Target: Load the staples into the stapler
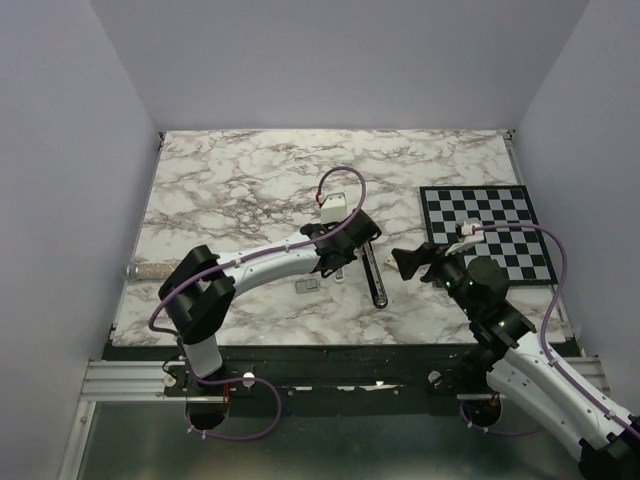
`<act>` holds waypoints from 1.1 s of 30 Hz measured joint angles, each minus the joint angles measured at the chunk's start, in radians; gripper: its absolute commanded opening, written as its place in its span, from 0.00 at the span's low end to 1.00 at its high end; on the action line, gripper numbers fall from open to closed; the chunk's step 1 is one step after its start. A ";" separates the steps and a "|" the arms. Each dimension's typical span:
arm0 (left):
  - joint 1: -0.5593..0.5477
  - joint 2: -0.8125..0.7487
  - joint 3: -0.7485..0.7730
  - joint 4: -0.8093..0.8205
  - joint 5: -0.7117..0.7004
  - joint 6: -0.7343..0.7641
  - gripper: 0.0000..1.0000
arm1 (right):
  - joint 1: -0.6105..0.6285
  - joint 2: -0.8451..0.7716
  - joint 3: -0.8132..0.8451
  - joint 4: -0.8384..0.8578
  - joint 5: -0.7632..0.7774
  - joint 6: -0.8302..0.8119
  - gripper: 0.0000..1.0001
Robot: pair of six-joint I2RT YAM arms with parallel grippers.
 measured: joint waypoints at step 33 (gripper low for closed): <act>-0.017 0.172 0.058 0.010 -0.103 -0.042 0.13 | 0.009 -0.013 0.000 -0.005 0.001 0.000 1.00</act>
